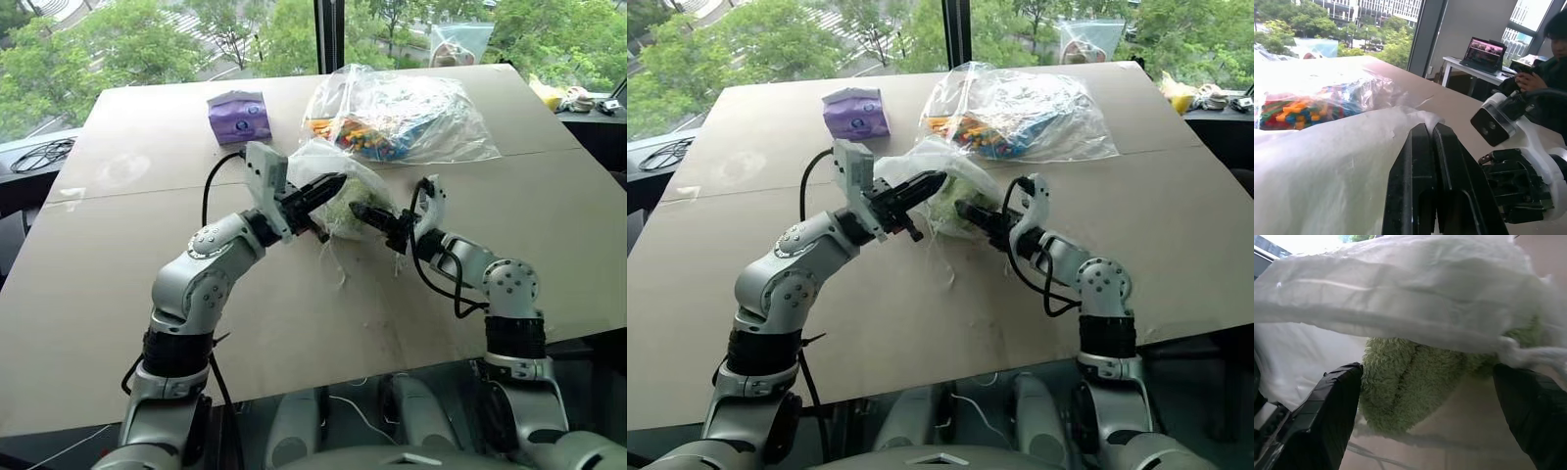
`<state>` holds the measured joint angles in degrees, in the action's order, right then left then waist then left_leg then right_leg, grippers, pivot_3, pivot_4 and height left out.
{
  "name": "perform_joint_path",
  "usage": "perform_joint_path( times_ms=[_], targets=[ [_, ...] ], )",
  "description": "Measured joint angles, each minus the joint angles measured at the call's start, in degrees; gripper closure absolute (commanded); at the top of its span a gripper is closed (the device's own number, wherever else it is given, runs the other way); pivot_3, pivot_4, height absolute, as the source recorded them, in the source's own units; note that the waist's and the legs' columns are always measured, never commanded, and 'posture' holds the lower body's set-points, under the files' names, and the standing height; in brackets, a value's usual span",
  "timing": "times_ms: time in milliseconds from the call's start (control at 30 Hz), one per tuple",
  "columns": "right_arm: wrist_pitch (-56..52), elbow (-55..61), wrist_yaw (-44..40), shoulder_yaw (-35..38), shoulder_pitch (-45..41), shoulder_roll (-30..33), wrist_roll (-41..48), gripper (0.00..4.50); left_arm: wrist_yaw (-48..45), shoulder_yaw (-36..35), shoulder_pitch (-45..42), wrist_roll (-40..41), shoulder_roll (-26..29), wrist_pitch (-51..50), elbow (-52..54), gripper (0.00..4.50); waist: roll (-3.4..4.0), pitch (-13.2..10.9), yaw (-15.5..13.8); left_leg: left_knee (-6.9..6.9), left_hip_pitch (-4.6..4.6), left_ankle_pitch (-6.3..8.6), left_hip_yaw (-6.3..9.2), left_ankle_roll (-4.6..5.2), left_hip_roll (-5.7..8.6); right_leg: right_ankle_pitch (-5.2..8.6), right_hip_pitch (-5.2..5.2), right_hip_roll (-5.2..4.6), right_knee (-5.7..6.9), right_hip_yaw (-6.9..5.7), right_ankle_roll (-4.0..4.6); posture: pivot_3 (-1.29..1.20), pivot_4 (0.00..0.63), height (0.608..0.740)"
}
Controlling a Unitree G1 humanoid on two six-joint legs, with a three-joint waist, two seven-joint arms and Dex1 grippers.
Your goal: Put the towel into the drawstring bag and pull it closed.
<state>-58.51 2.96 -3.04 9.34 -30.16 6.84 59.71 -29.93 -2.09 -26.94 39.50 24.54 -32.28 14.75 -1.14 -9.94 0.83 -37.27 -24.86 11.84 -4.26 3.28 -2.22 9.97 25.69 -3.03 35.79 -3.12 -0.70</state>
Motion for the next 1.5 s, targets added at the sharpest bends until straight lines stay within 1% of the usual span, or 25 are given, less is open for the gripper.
perform_joint_path(
  times_ms=[133, 233, 367, 433, 467, 567, 600, 733, 833, 867, 900, 933, 1133, 1167, 1300, 1433, 1500],
  targets=[
    [-0.67, 0.92, -4.82, -0.37, 0.01, 3.96, -0.26, 0.03, -0.28, -0.82, -0.38, -1.05, -0.17, 0.67, -1.78, 4.5, -0.01, -0.01, -0.09, 0.05, -0.01, 0.0, 0.06, 0.0, -0.02, 0.01, 0.01, 0.06, 0.0, -0.04, 0.0, 0.0, 0.15, 0.74],
    [0.62, 4.54, -11.92, -2.21, 0.56, 9.22, -2.05, 0.03, 0.27, -2.45, -1.15, -1.19, -0.86, 0.92, -2.57, 4.5, -0.02, -0.02, -0.16, 0.04, -0.02, 0.0, 0.05, 0.0, -0.01, 0.0, 0.0, 0.05, 0.0, -0.03, -0.01, 0.0, 0.15, 0.74],
    [9.59, 6.35, -21.11, -8.77, 3.39, 17.78, -13.49, 0.03, 0.36, -3.27, -1.43, -1.15, -1.63, 0.92, -2.56, 4.5, -0.04, -0.02, -0.33, 0.01, -0.03, 0.0, 0.01, 0.0, 0.04, 0.02, -0.02, 0.01, -0.06, -0.02, -0.03, 0.0, 0.15, 0.74],
    [12.35, 6.51, -24.38, -11.49, 4.54, 20.28, -17.64, 0.03, 0.36, -3.73, -1.42, -1.15, -1.64, 0.7, -2.56, 4.5, -0.08, -0.04, -0.3, 0.01, -0.02, 0.0, 0.01, 0.0, 0.03, 0.02, -0.01, 0.01, -0.06, -0.01, -0.03, 0.0, 0.15, 0.74],
    [14.64, 6.45, -26.03, -14.17, 4.63, 21.45, -21.42, 0.03, 0.36, -3.99, -1.43, -1.15, -1.7, 0.55, -2.56, 4.5, -0.08, -0.04, -0.1, 0.01, 0.0, 0.0, -0.02, 0.0, 0.02, 0.01, 0.0, 0.02, -0.06, 0.01, -0.03, 0.0, 0.15, 0.74],
    [21.94, 3.2, -26.79, -19.94, 3.74, 21.49, -31.24, 0.03, 0.26, -3.96, -1.41, -1.16, -2.32, 0.33, -2.53, 4.5, -0.09, -0.05, -0.05, 0.01, 0.04, 0.0, 0.03, -0.01, 0.0, 0.01, -0.01, 0.1, 0.0, -0.01, -0.02, 0.0, 0.15, 0.74],
    [24.19, 0.95, -26.77, -21.16, 3.44, 20.18, -34.26, 0.03, 0.26, -4.0, -1.41, -1.18, -2.36, 0.28, -2.54, 4.5, -0.1, -0.06, -0.12, 0.0, 0.04, 0.0, 0.06, -0.01, -0.01, 0.01, -0.01, 0.14, 0.01, -0.02, -0.02, 0.0, 0.15, 0.74],
    [28.36, -4.25, -26.49, -24.16, 2.06, 18.14, -40.89, 0.03, 0.28, -4.14, -1.41, -1.21, -2.48, 0.11, -2.56, 4.5, -0.11, -0.06, -0.22, -0.01, 0.02, -0.01, 0.02, -0.01, -0.01, 0.01, -0.01, 0.1, 0.02, 0.02, -0.02, 0.0, 0.15, 0.74],
    [30.6, -7.98, -24.38, -24.03, 1.16, 14.34, -44.18, 0.03, 0.33, -4.18, -1.43, -1.22, -2.59, 0.09, -2.57, 4.5, -0.16, -0.07, -0.2, -0.03, 0.01, -0.01, -0.01, -0.01, 0.0, 0.01, -0.01, 0.08, 0.01, 0.04, -0.03, 0.0, 0.15, 0.74],
    [31.25, -8.8, -23.85, -24.05, 1.16, 13.24, -44.97, 0.55, 0.34, -4.18, -1.43, -1.24, -2.62, 0.09, -2.57, 4.5, -0.16, -0.07, -0.21, -0.03, 0.0, -0.01, -0.02, -0.01, 0.0, 0.01, -0.01, 0.08, 0.01, 0.05, -0.03, 0.0, 0.15, 0.74],
    [31.6, -9.3, -23.65, -24.04, 1.16, 12.79, -45.69, 0.91, 0.36, -4.18, -1.44, -1.24, -2.65, 0.09, -2.57, 4.5, -0.16, -0.08, -0.24, -0.03, 0.0, -0.01, -0.01, -0.02, 0.0, 0.01, -0.01, 0.08, 0.01, 0.04, -0.03, 0.0, 0.15, 0.74],
    [31.8, -9.64, -23.61, -23.94, 1.16, 12.82, -46.22, 1.36, 0.4, -4.21, -1.43, -1.24, -2.65, 0.09, -2.57, 4.5, -0.17, -0.08, -0.37, -0.03, 0.0, -0.01, 0.0, -0.02, 0.0, 0.01, -0.02, 0.06, 0.01, 0.02, -0.03, 0.0, 0.15, 0.74],
    [32.32, -9.92, -24.05, -21.18, 1.18, 13.14, -48.09, 4.37, 0.48, -4.58, -1.43, -1.47, -2.67, 0.1, -2.59, 4.5, -0.17, -0.08, -0.37, -0.06, 0.01, -0.01, -0.01, -0.02, 0.01, 0.01, -0.02, 0.05, 0.02, 0.03, -0.03, 0.0, 0.15, 0.74],
    [32.33, -9.92, -24.08, -20.73, 1.19, 13.13, -48.29, 4.45, 0.49, -4.57, -1.43, -1.65, -2.75, 0.1, -2.61, 4.5, -0.17, -0.08, -0.34, -0.06, 0.01, -0.01, 0.0, -0.02, 0.0, 0.01, -0.02, 0.06, 0.04, 0.02, -0.03, 0.0, 0.15, 0.74],
    [32.64, -9.95, -23.61, -19.16, 1.19, 13.13, -49.19, 4.45, 0.52, -4.57, -1.44, -1.8, -3.14, 0.08, -2.89, 4.5, -0.17, -0.08, -0.32, -0.06, 0.02, -0.01, 0.0, -0.02, 0.0, 0.01, -0.02, 0.07, 0.05, 0.02, -0.03, 0.0, 0.15, 0.74],
    [35.06, -11.45, -20.71, -16.18, 0.41, 12.64, -50.49, 4.45, 1.25, -4.8, -1.47, -1.53, -3.87, -0.54, -3.44, 4.5, -0.17, -0.08, -0.3, -0.08, 0.02, -0.02, -0.03, -0.02, 0.01, 0.0, -0.02, 0.06, 0.05, 0.05, -0.03, 0.0, 0.15, 0.74],
    [36.45, -12.02, -18.67, -13.73, -1.84, 11.95, -50.7, 4.45, 3.95, -6.62, -2.48, -0.57, -6.1, -1.67, -5.37, 4.5, -0.18, -0.09, -0.28, -0.13, 0.02, -0.02, -0.02, -0.02, 0.01, -0.01, -0.02, 0.06, 0.09, 0.05, -0.04, 0.0, 0.15, 0.74]
  ],
)
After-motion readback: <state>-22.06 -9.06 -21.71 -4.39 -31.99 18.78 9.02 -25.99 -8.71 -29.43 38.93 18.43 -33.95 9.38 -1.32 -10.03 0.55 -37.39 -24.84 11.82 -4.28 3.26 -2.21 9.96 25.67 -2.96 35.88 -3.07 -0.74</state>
